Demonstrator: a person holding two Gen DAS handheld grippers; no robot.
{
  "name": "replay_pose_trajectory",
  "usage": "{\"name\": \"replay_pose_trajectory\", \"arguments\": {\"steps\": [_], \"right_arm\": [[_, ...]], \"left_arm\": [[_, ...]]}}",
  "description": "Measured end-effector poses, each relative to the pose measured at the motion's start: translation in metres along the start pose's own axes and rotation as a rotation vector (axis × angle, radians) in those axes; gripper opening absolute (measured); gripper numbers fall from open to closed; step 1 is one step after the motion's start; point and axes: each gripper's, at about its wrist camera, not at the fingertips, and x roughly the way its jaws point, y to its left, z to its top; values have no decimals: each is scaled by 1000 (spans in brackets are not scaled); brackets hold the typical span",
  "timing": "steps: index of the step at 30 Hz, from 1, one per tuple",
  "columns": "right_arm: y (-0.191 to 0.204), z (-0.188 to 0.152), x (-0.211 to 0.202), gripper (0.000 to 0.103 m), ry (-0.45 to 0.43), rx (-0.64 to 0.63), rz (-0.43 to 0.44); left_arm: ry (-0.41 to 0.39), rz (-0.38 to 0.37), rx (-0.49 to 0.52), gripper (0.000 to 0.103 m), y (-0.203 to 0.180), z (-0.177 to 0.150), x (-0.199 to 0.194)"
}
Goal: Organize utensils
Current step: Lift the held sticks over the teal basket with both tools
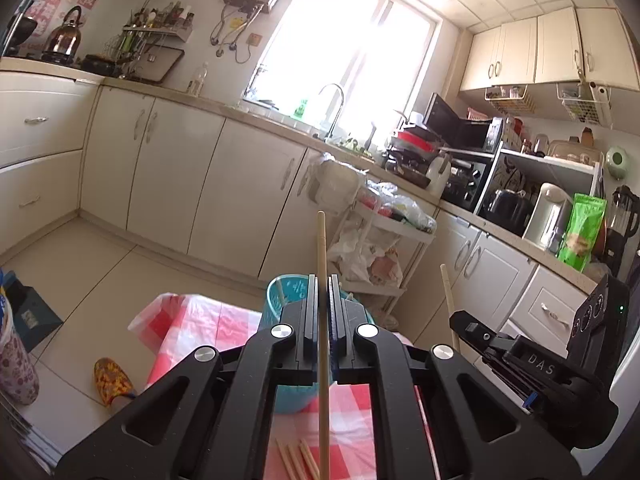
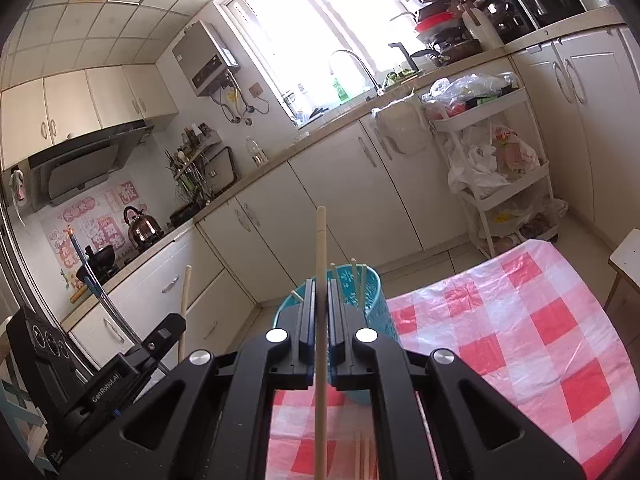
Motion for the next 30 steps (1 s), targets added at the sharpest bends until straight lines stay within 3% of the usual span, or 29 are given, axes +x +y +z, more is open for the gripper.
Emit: {"name": "replay_pose_trajectory", "arguments": {"steps": [15, 23, 30], "right_arm": [[20, 60, 48, 6, -181, -3, 30], [8, 61, 95, 6, -192, 10, -10], [-7, 52, 126, 6, -167, 14, -52]], "left_arm": [[-103, -44, -27, 4, -4, 43, 49], [-139, -34, -73, 4, 3, 57, 101], [-136, -2, -111, 4, 17, 47, 137]]}}
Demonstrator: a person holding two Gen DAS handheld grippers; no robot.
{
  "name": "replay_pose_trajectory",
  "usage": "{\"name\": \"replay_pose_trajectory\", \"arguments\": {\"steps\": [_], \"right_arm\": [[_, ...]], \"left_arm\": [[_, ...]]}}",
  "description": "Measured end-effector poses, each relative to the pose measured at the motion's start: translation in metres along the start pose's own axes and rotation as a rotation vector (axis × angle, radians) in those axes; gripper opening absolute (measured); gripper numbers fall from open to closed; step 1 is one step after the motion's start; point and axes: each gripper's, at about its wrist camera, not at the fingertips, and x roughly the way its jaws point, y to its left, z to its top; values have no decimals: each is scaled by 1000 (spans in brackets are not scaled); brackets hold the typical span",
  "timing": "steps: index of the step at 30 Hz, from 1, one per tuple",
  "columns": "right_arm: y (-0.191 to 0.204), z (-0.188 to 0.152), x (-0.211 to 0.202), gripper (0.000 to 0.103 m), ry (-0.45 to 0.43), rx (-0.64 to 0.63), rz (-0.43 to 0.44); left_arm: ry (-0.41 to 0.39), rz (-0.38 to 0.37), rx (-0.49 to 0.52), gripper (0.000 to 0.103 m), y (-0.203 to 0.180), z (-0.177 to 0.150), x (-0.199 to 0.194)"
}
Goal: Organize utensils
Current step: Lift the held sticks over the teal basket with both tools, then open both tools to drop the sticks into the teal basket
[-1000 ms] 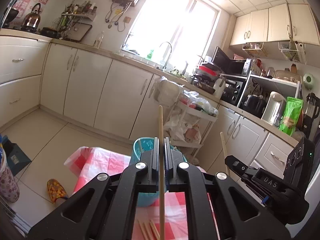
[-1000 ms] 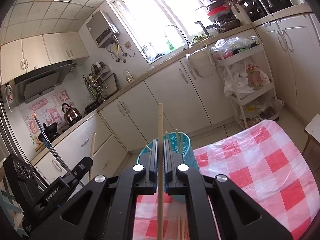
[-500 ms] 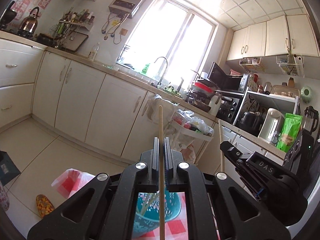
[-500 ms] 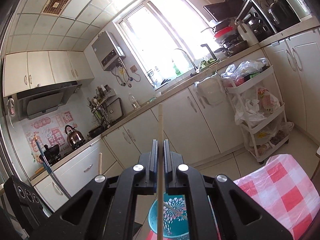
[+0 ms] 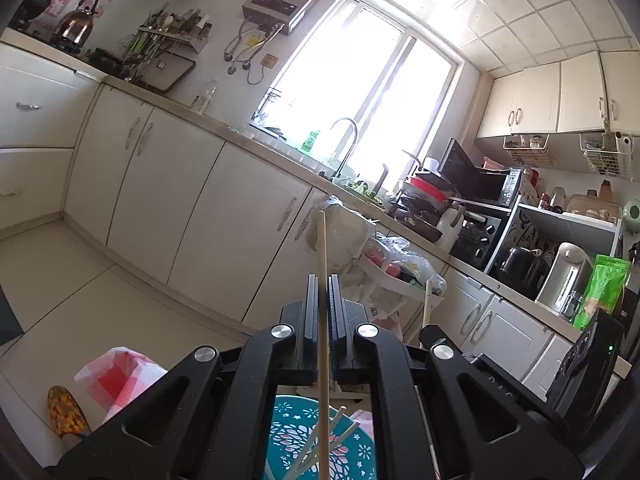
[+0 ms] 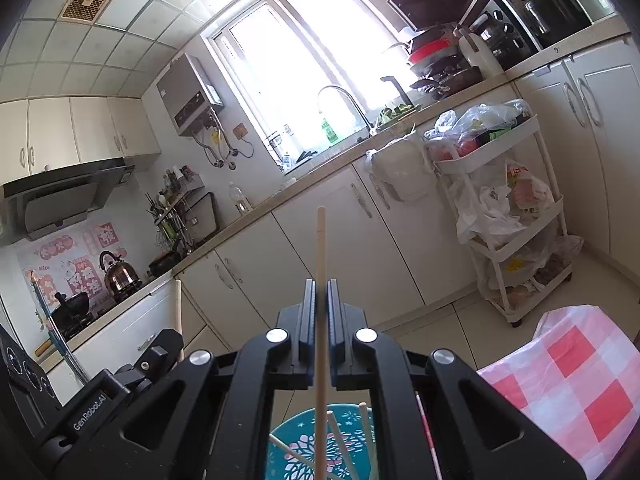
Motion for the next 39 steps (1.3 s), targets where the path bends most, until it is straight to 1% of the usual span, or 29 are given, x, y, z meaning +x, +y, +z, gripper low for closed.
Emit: {"name": "replay_pose_trajectory", "arguments": {"steps": [6, 14, 20, 22, 23, 25, 28, 29, 31, 32, 33, 35, 39], "right_arm": [[-3, -9, 12, 6, 10, -18, -16], [-2, -18, 16, 6, 17, -76, -38], [-12, -31, 21, 7, 90, -74, -59], [-16, -33, 18, 11, 102, -68, -66], [-18, -33, 17, 12, 107, -64, -68], [-21, -31, 14, 14, 114, -58, -75], [-23, -25, 6, 15, 110, -53, -81], [-23, -23, 2, 16, 106, -52, -82], [-23, -19, -10, 22, 99, -49, -84], [-24, -18, -15, 24, 96, -48, -86], [-24, -17, -23, 25, 93, -46, -88], [-25, -17, -38, 26, 92, -44, -90], [-28, -30, -68, 27, 119, -50, -97]], "left_arm": [[-8, 28, -14, 4, 9, -10, 14], [1, 73, 29, 4, 7, -26, 18], [29, 88, 40, 5, 9, -30, 16], [34, 94, 39, 5, 11, -30, 12], [40, 96, 34, 5, 12, -31, 10], [49, 102, 27, 7, 14, -31, 4], [60, 111, 29, 12, 15, -33, -8], [63, 115, 31, 15, 15, -34, -13], [69, 122, 34, 20, 15, -35, -23], [75, 127, 36, 26, 15, -36, -30], [79, 134, 38, 31, 16, -38, -36], [91, 150, 45, 37, 17, -43, -50], [140, 174, 62, 43, 20, -61, -75]]}}
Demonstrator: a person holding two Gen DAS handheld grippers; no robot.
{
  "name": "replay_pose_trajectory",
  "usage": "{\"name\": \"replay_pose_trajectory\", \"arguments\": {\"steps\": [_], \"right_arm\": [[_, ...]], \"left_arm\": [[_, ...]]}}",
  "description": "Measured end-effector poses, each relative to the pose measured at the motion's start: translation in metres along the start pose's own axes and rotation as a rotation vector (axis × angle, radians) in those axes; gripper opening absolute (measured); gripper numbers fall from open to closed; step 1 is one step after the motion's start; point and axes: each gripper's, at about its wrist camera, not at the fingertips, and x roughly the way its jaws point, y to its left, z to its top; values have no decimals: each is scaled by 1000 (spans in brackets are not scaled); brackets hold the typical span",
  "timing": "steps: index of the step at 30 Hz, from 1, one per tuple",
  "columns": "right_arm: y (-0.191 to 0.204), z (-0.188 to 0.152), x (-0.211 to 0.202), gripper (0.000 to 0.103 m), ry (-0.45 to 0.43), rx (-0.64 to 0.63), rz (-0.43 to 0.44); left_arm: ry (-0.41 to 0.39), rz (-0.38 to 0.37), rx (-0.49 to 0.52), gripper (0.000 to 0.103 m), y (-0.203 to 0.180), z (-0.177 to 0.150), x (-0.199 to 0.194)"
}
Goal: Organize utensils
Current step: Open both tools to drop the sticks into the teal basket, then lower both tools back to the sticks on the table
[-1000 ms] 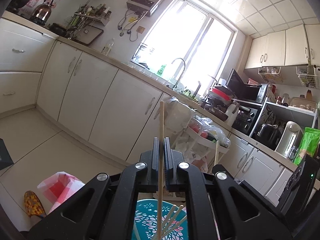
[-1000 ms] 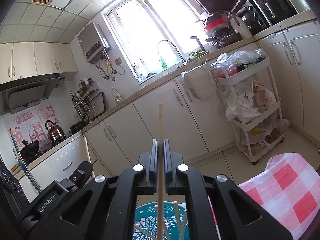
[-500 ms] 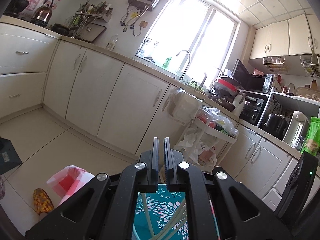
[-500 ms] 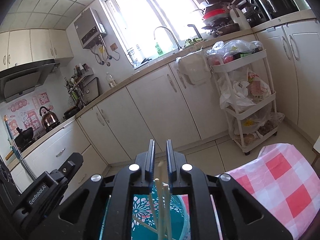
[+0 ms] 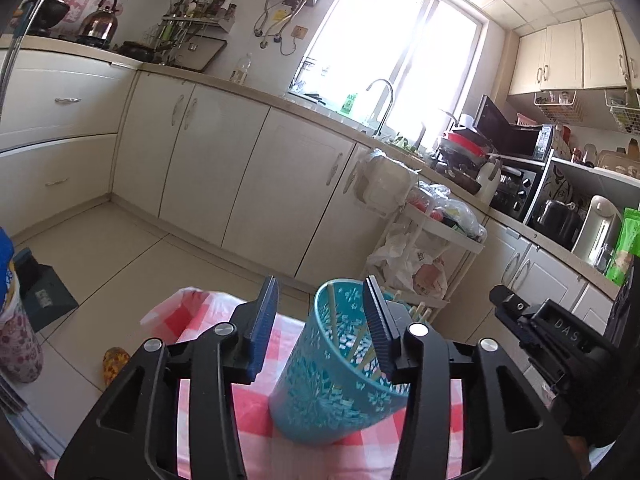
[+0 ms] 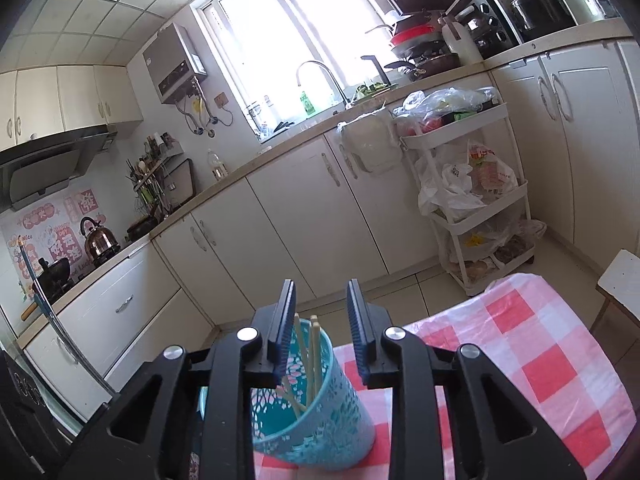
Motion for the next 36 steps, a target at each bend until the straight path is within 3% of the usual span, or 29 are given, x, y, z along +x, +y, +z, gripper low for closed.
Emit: {"name": "replay_pose_trajectory", "arguments": {"steps": [6, 13, 17, 31, 36], "right_arm": [[-3, -41, -33, 27, 110, -51, -9], [-9, -134, -38, 27, 420, -181, -34], [-10, -162, -27, 26, 518, -222, -39], [4, -184, -1, 23, 611, -319, -79], [-10, -178, -1, 23, 616, -211, -32]], "left_arm": [[111, 43, 27, 47, 13, -40, -22], [262, 90, 26, 50, 32, -93, -37], [314, 98, 58, 51, 29, -113, -41], [399, 126, 67, 57, 31, -137, -33], [410, 125, 81, 60, 26, -137, -31]]}}
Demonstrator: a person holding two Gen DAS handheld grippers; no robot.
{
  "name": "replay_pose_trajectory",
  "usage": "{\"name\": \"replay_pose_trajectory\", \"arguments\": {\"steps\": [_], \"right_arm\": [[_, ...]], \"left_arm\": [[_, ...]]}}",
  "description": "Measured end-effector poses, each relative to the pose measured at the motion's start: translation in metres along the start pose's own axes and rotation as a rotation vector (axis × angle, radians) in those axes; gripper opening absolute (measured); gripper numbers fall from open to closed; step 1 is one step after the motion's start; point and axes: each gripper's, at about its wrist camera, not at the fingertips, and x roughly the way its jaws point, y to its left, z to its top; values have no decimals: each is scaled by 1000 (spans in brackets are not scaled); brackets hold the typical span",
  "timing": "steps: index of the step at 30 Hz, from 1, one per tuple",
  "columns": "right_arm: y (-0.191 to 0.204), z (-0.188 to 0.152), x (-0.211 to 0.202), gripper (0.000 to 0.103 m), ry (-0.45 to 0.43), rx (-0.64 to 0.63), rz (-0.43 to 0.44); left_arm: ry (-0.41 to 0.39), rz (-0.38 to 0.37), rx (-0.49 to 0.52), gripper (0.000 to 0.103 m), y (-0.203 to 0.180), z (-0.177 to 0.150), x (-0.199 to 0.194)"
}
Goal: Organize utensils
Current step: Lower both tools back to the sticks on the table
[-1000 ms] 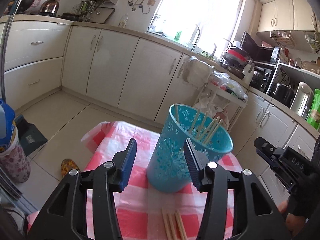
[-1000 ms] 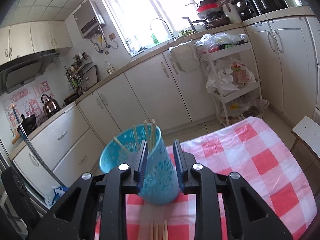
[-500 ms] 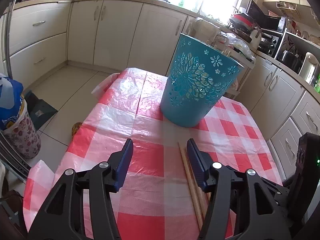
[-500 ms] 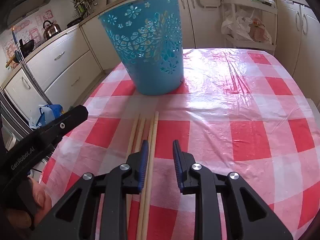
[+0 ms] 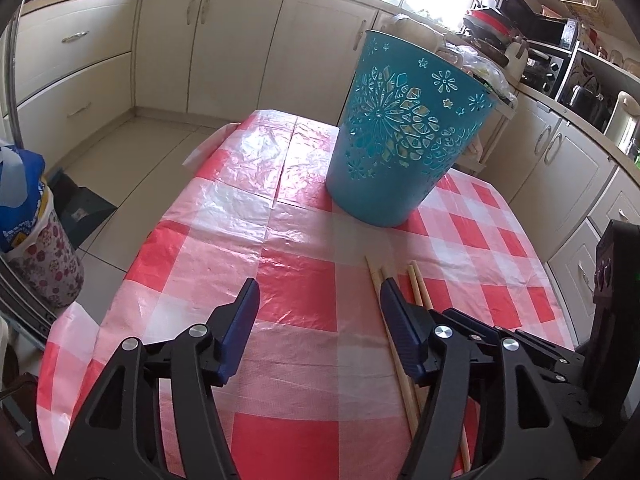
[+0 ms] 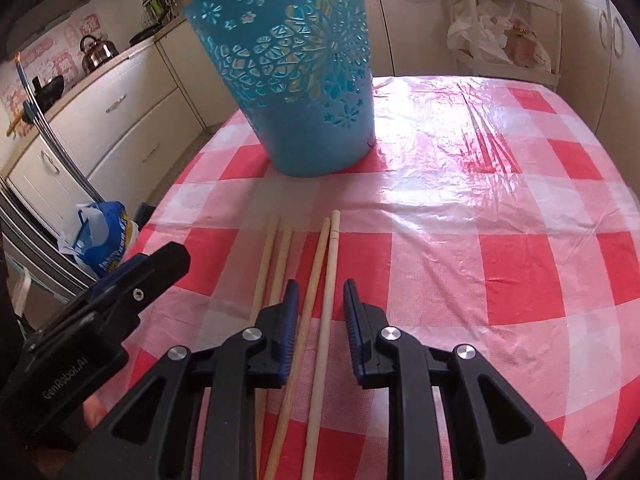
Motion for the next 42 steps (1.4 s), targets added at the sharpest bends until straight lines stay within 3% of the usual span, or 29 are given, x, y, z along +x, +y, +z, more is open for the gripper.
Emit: {"name": "replay_pose_trajectory", "arguments": {"steps": [11, 14, 16, 24, 35, 42], "right_arm": [[14, 0, 0, 22, -11, -98, -104], [15, -1, 1, 13, 4, -128, -137], [12, -2, 0, 7, 7, -135, -142], [8, -9, -7, 6, 14, -163, -146], [6, -7, -6, 6, 13, -154, -135], [6, -6, -5, 6, 13, -157, -134]], "left_arm": [[31, 0, 47, 61, -12, -1, 7], [53, -4, 60, 62, -16, -2, 10], [66, -6, 72, 63, -20, -3, 13], [144, 15, 111, 64, -29, -4, 27], [153, 67, 136, 63, -32, 0, 34], [151, 61, 138, 62, -34, 2, 31]]}}
